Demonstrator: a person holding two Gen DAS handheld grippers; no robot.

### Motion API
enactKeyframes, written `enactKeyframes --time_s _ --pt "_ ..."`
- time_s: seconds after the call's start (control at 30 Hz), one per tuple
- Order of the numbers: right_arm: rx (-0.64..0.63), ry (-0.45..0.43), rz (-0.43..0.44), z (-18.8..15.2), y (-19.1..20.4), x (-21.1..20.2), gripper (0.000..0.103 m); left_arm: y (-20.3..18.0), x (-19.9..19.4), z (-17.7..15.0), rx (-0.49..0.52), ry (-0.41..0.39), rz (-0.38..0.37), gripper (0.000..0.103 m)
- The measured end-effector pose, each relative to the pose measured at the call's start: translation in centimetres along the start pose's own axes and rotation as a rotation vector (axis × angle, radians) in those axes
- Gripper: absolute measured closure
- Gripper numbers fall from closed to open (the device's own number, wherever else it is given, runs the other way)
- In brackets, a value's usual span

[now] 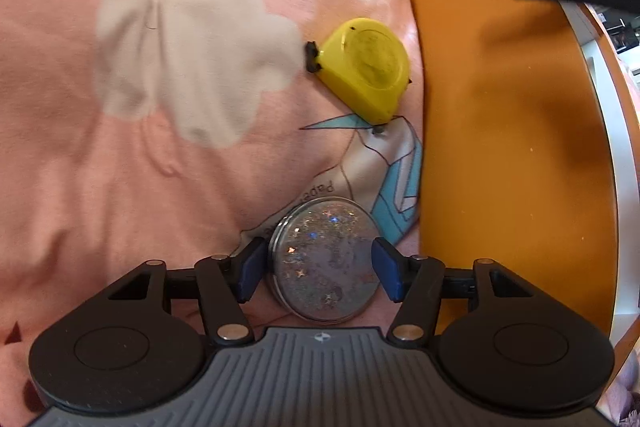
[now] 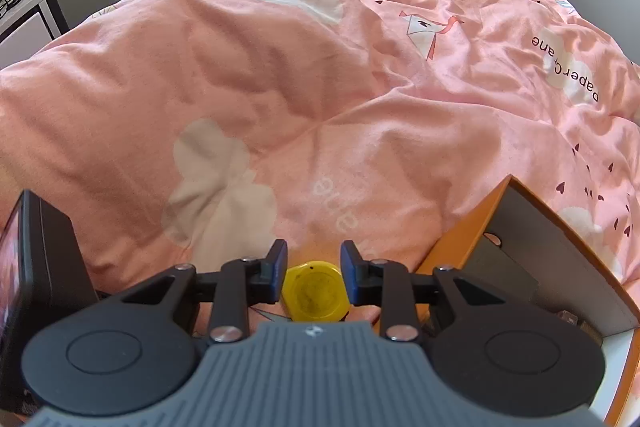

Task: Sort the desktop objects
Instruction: 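Grasp the glittery compact with the left gripper while the right reaches the tape measure, then grasp the yellow tape measure with the right gripper while the left holds the compact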

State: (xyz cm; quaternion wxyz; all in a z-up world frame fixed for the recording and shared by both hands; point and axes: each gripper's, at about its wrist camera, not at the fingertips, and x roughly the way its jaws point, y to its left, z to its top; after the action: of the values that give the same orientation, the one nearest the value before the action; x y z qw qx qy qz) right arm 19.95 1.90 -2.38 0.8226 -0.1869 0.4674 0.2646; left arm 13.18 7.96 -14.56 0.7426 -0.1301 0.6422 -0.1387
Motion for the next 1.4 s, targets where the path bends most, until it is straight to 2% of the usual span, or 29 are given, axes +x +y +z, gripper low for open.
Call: enactKeyframes --time_s 0.03,0.17,0.3,0.5,0.6,0.8,0.93,1.07,1.37,1.4 --pt "0.000 0.000 -0.001 0.1 0.0 0.1 0.072 0.0 -0.1 -0.1 0.000 -0.003 0.001 0.040" --pt "0.002 0.001 -0.007 0.3 -0.1 0.3 0.072 0.3 -1.1 -0.7 -0.012 -0.019 -0.012 0.058" --pt "0.002 0.008 -0.018 0.2 -0.1 0.5 0.071 0.2 -2.2 -1.8 -0.005 -0.034 -0.051 0.072" --pt "0.008 0.007 -0.035 0.3 -0.1 0.6 0.068 -0.5 -3.0 -3.1 0.018 -0.060 -0.125 0.083" --pt "-0.005 0.015 -0.037 0.3 0.1 0.6 0.068 -0.6 -3.2 -3.7 0.017 -0.078 -0.151 0.086" --pt "-0.052 0.054 -0.047 0.1 0.7 0.7 0.068 0.8 -5.7 -4.6 -0.058 -0.179 -0.129 0.089" --pt "-0.109 0.095 -0.063 -0.1 1.6 1.4 0.068 2.4 -8.0 -2.3 -0.115 -0.249 -0.080 0.089" --pt "-0.165 0.151 -0.101 -0.3 2.6 2.8 0.065 3.5 -9.4 -1.5 -0.141 -0.314 -0.007 0.089" --pt "-0.181 0.281 -0.115 0.1 3.2 5.9 0.061 6.2 -8.8 -1.1 -0.176 -0.300 -0.024 0.088" --pt "-0.178 0.293 -0.118 0.1 3.2 6.2 0.058 6.5 -8.7 -1.1 -0.180 -0.295 -0.031 0.088"
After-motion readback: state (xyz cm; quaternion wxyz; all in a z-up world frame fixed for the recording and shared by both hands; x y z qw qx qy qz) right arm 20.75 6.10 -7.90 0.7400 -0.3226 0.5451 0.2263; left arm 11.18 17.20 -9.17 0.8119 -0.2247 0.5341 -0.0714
